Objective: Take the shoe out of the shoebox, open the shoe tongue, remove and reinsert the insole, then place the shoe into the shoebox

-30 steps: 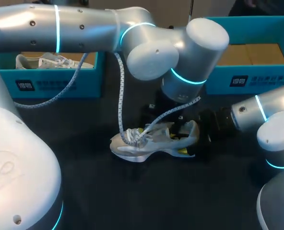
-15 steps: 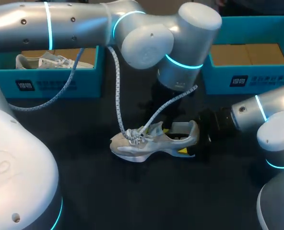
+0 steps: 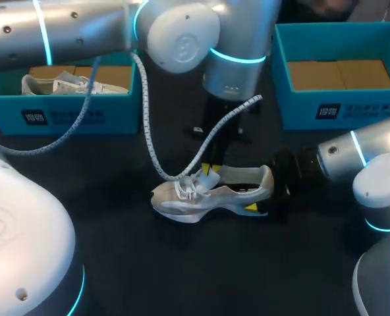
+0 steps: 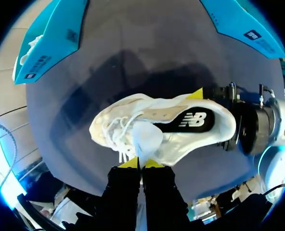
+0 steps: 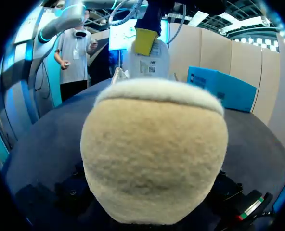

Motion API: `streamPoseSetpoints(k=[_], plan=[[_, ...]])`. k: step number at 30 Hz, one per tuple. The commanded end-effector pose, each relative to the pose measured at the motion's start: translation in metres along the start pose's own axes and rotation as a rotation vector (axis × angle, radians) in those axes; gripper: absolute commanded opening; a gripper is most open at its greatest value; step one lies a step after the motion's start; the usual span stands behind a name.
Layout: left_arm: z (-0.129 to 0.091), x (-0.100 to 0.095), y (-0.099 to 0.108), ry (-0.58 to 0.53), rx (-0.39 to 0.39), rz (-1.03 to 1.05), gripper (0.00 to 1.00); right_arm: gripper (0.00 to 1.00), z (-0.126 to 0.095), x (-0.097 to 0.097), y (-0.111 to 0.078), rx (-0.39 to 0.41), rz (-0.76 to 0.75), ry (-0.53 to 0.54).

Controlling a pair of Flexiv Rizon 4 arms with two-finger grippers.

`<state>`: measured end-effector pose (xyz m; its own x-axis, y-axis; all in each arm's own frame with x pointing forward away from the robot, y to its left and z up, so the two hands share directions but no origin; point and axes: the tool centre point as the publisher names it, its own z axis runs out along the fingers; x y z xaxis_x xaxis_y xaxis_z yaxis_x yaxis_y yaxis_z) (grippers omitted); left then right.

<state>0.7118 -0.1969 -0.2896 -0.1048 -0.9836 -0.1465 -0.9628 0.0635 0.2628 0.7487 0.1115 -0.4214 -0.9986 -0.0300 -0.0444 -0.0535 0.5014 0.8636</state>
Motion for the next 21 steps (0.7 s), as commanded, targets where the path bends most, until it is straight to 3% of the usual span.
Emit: streamPoseSetpoints(k=[1, 10, 13, 21], plan=[[-0.005, -0.024, 0.011, 0.067, 0.004, 0.004, 0.00, 0.00, 0.003, 0.000, -0.002, 0.003, 0.000, -0.001], [0.022, -0.063, 0.011, 0.026, 0.007, -0.063, 0.00, 0.00, 0.003, 0.000, -0.002, 0.003, 0.000, -0.001], [0.036, -0.070, 0.011, -0.003, 0.044, -0.081, 0.00, 0.00, 0.003, 0.000, -0.002, 0.003, 0.000, -0.001], [0.076, -0.086, 0.003, -0.035, 0.052, -0.120, 0.00, 0.00, 0.003, 0.000, -0.002, 0.003, 0.000, -0.001]])
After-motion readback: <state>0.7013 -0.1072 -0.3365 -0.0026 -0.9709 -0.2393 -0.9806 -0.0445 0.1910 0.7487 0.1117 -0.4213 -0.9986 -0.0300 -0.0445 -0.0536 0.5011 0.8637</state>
